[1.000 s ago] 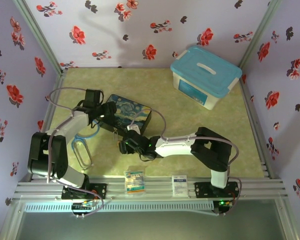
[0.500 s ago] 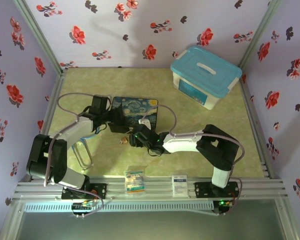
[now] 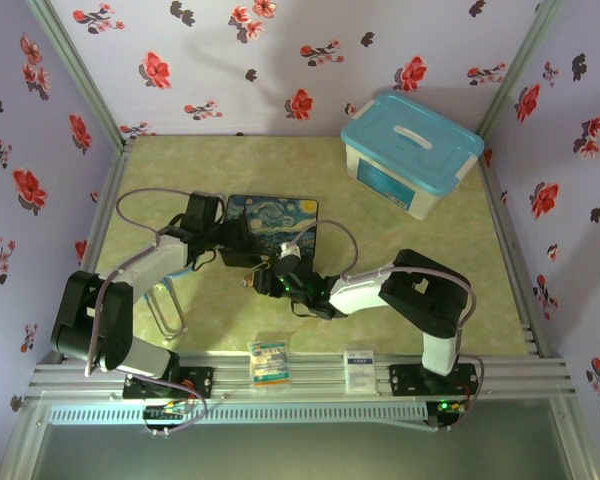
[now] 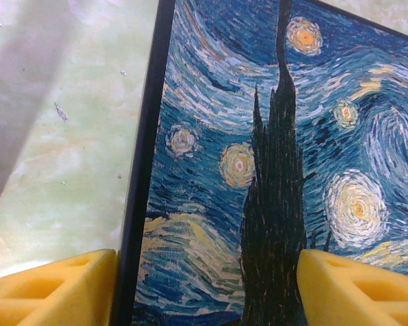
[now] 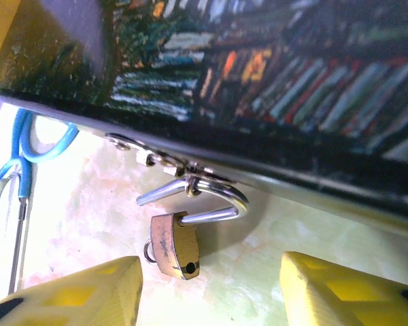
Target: Unlock a padlock with a key
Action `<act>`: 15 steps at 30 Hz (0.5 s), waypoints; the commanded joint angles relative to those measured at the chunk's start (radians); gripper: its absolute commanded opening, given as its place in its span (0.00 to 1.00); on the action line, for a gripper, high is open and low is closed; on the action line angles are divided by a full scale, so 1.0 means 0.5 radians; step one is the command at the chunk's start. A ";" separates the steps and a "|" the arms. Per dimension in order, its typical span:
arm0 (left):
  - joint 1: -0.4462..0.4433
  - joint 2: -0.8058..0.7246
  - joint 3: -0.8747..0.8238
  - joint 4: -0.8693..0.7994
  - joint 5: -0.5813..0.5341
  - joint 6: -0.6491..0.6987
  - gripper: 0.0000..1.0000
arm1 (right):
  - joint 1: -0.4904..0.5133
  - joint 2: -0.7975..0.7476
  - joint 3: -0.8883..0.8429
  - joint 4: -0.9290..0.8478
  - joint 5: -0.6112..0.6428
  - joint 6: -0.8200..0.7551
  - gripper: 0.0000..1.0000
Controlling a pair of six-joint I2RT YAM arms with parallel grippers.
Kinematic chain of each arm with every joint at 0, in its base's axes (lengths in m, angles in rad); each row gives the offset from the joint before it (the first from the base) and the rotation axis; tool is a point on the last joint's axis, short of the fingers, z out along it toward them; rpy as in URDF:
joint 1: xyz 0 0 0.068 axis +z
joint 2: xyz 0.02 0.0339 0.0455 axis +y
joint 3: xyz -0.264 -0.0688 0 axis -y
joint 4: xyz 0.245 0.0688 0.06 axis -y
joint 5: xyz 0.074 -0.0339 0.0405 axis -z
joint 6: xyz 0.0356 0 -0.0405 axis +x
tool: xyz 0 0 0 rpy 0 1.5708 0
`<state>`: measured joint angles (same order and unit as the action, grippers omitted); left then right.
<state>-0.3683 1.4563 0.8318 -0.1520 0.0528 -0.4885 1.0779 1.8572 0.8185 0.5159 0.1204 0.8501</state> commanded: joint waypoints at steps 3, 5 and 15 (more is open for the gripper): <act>-0.018 -0.031 -0.047 0.006 -0.014 -0.030 0.69 | 0.014 0.087 0.046 0.113 -0.008 0.026 0.53; -0.015 -0.015 -0.034 0.003 -0.014 -0.024 0.70 | 0.057 0.095 0.131 -0.136 0.135 0.036 0.54; -0.013 0.014 -0.010 0.008 -0.017 -0.018 0.70 | 0.225 0.293 0.495 -0.712 0.529 0.033 0.60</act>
<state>-0.3687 1.4536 0.8253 -0.1417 0.0528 -0.4927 1.1851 1.9652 1.0306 0.2516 0.3134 0.8585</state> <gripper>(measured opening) 0.704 0.599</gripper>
